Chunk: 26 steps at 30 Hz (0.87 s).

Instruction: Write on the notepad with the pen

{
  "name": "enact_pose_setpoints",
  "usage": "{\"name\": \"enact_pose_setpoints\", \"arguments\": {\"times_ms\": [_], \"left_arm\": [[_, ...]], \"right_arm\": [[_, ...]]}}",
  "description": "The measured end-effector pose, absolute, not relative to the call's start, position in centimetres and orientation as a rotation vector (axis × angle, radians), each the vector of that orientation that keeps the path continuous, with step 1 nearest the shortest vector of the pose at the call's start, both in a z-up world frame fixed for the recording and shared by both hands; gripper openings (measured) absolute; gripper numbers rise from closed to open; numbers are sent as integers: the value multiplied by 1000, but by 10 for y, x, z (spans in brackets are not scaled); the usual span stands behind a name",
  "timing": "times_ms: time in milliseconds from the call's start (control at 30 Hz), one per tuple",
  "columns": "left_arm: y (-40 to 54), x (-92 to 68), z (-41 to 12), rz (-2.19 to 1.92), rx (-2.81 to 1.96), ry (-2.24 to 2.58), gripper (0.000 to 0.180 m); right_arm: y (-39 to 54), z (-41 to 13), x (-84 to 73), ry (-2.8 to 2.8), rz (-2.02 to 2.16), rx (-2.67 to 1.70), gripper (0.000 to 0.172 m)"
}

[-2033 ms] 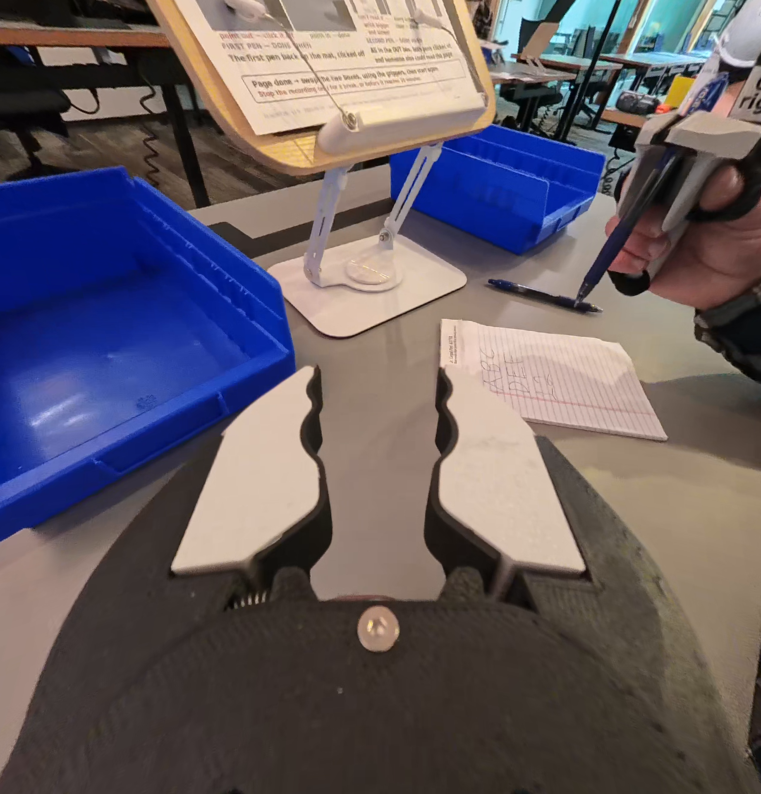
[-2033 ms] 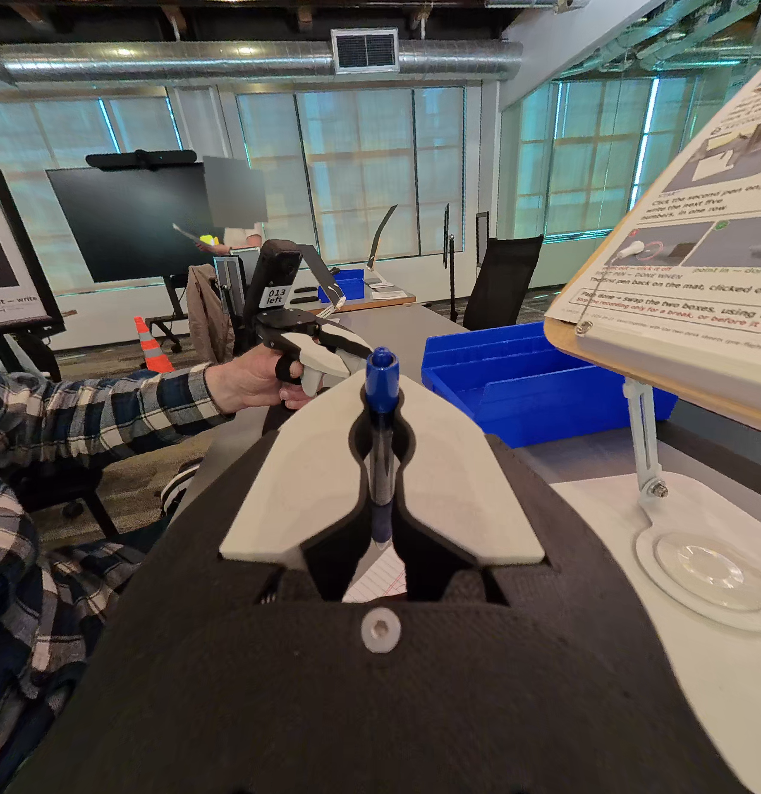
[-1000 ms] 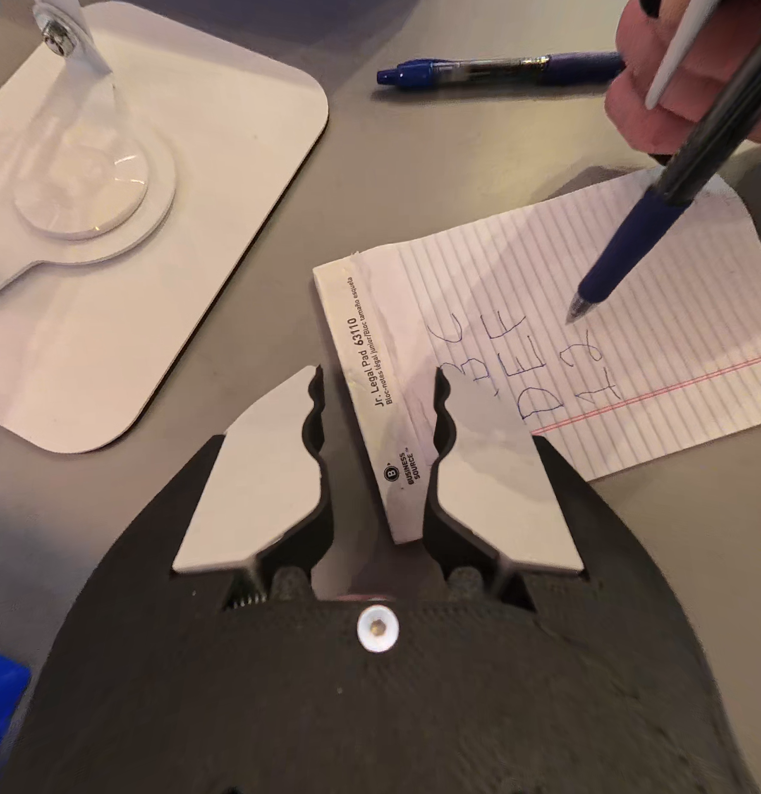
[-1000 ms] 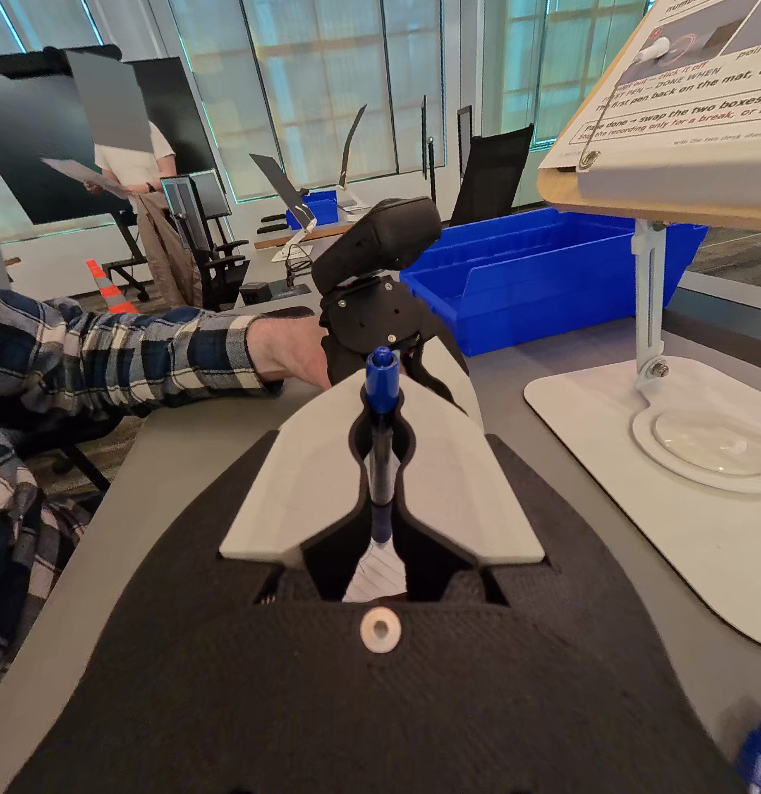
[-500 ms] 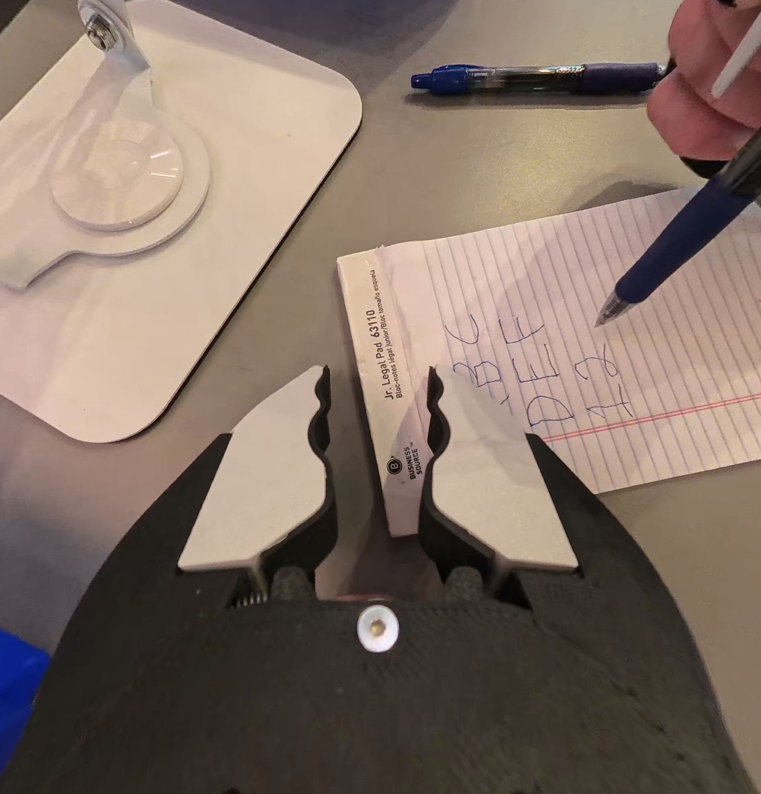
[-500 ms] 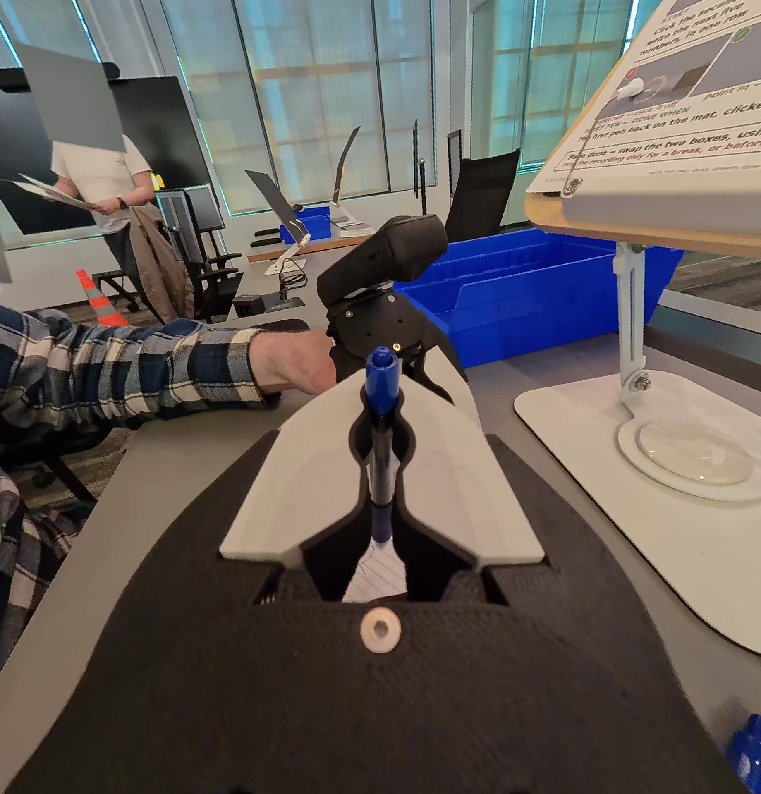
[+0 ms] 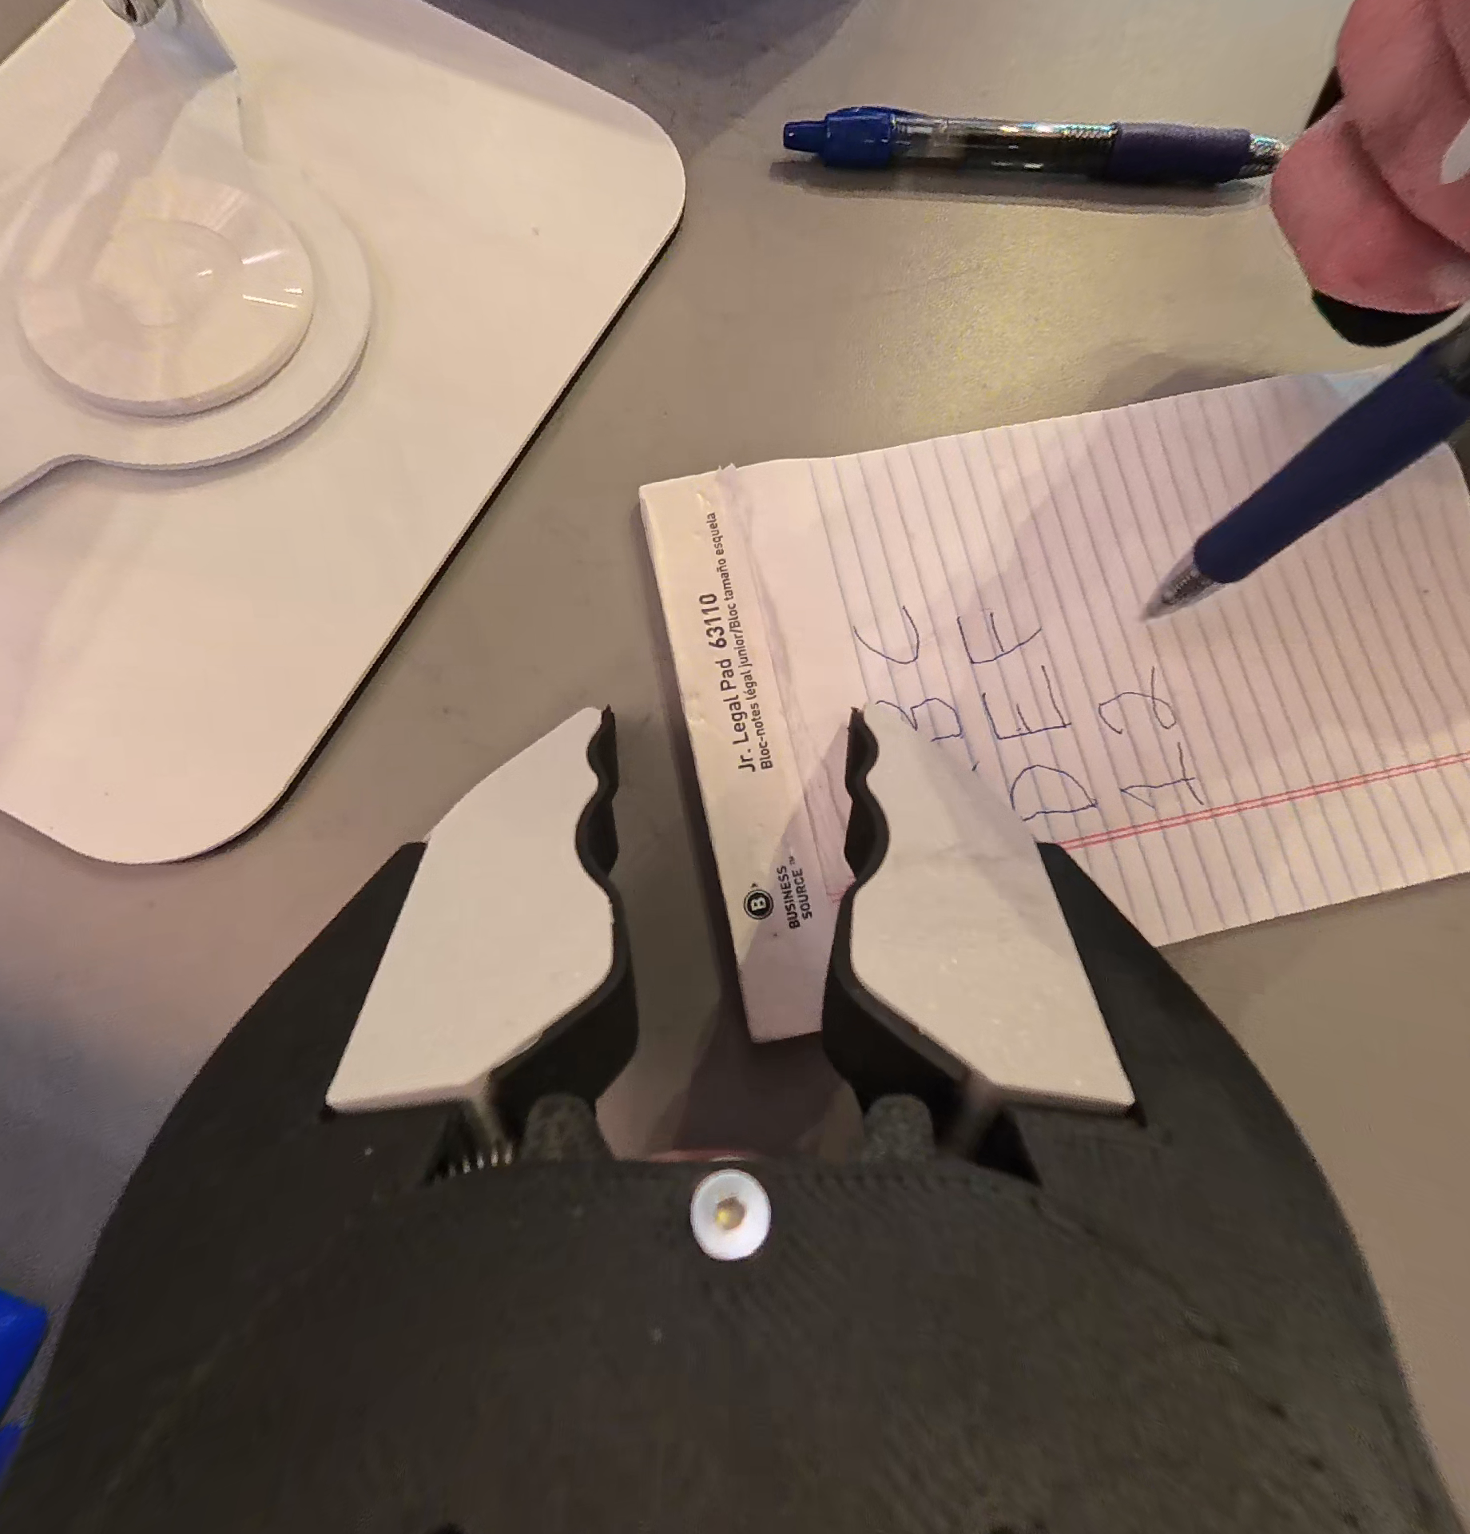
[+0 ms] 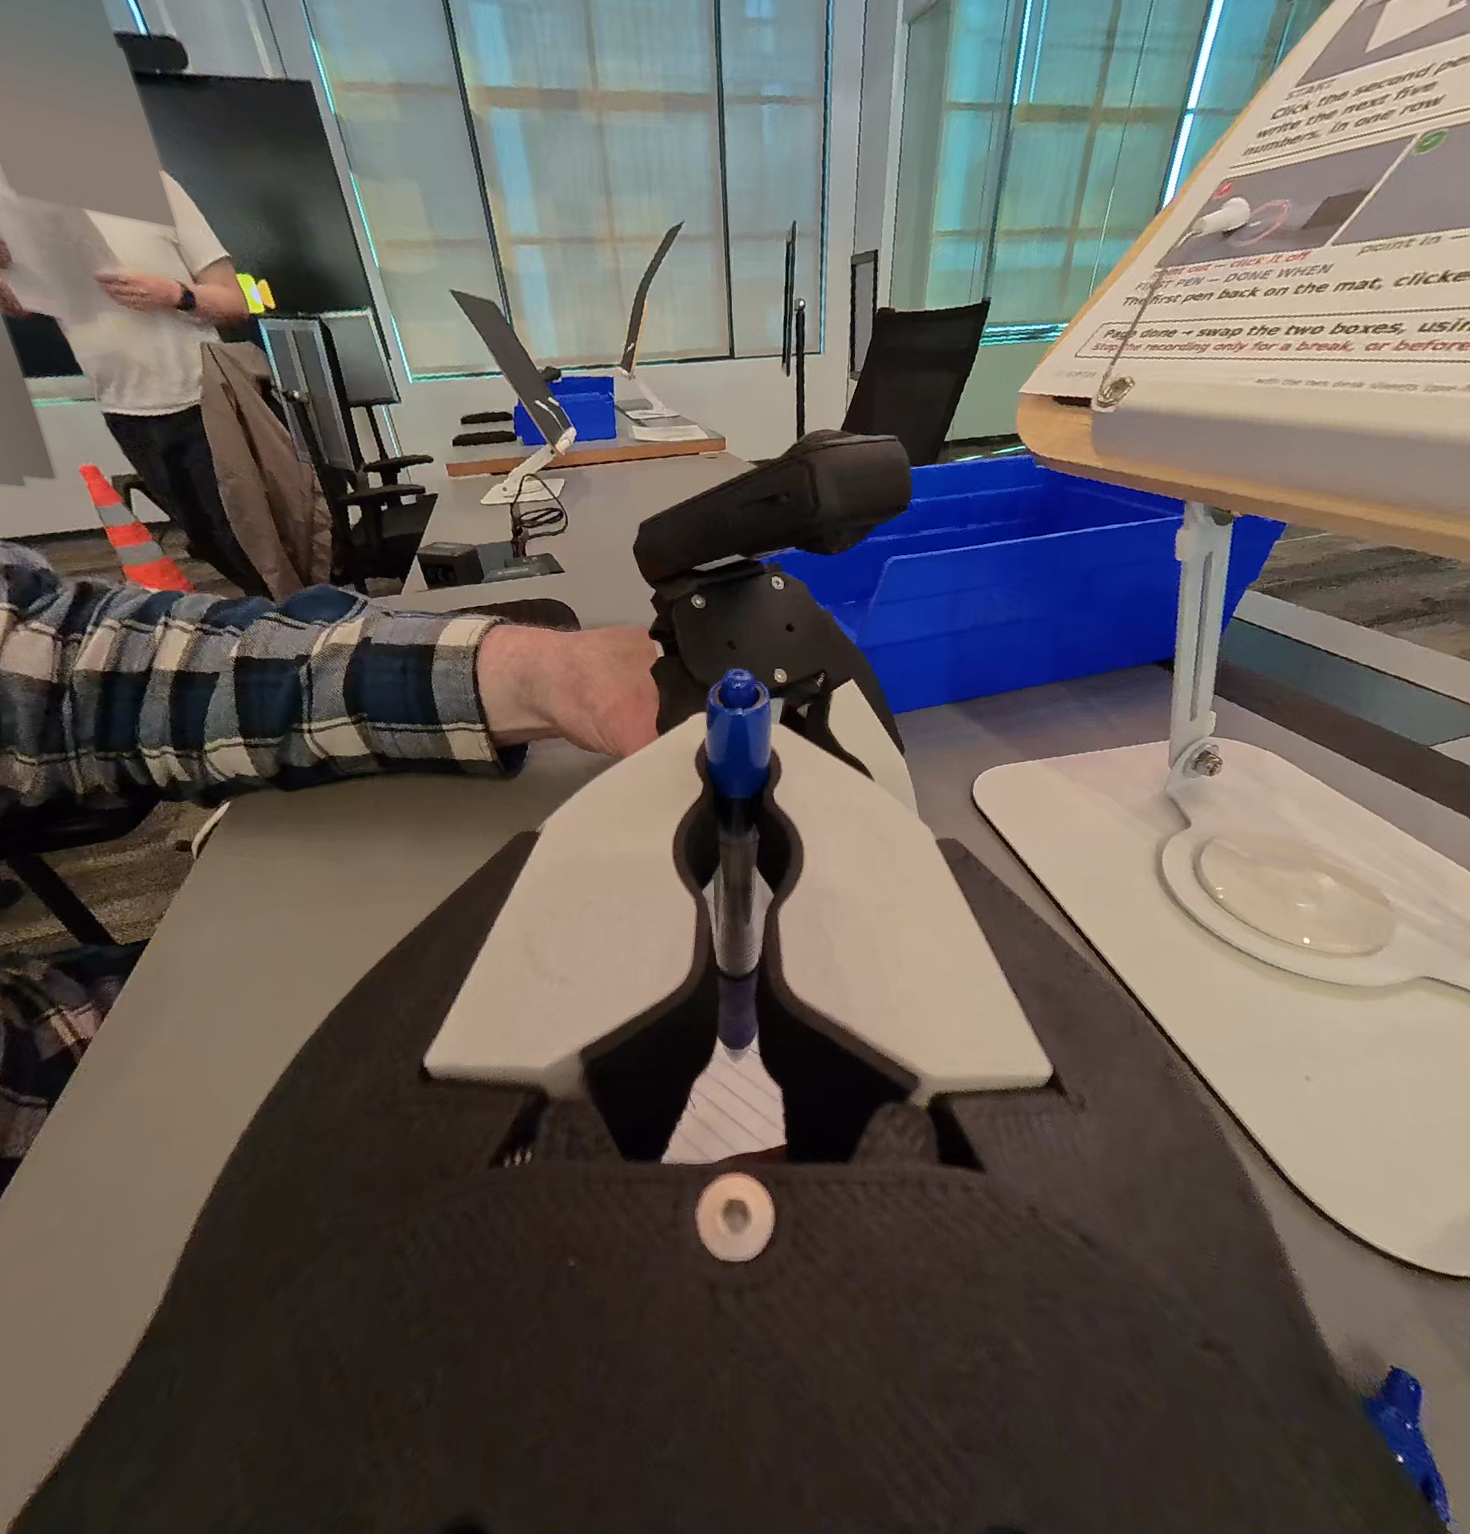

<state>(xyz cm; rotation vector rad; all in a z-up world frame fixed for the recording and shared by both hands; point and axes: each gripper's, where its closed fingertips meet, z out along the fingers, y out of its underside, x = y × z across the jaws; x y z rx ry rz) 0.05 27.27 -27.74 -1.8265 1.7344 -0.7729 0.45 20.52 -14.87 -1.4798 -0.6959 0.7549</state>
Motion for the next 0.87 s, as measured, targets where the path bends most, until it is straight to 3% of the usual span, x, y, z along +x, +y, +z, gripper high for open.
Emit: {"name": "enact_pose_setpoints", "arguments": {"times_ms": [500, 867], "left_arm": [[276, 2, -278, -762, -1843, 1710, 57], [276, 2, -278, -762, -1843, 1712, 56]], "right_arm": [[208, -129, 20, -630, 776, -1453, 4], [211, -151, 15, -638, 795, -1495, 4]]}}
